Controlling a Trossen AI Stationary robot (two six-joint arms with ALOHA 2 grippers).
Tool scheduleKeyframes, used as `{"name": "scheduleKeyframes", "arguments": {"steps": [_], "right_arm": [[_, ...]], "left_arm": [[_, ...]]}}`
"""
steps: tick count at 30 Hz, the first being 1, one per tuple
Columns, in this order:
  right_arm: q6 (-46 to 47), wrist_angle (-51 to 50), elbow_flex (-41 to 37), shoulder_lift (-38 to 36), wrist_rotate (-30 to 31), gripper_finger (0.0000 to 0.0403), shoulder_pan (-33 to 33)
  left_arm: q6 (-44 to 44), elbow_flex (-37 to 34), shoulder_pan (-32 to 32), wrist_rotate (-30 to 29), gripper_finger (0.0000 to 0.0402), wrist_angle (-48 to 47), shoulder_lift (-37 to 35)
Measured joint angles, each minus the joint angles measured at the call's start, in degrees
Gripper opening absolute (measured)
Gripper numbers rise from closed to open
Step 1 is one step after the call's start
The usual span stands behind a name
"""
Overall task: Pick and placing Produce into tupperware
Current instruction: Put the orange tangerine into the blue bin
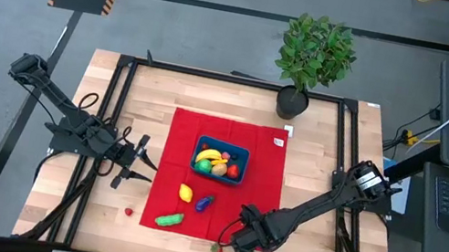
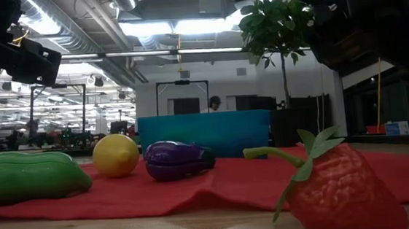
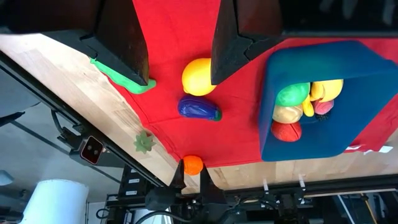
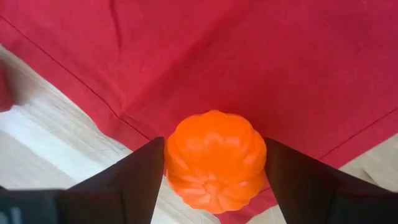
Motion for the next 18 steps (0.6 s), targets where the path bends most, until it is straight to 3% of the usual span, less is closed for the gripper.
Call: {"name": "scheduleKeyframes", "arguments": {"steps": [18], "right_arm": [[-0.11,0.58,0.0,0.0,-1.24,0.0267,0.01]], "left_arm": [[0.0,0.0,0.0,0.0,0.0163,-0.02,0.0]]}}
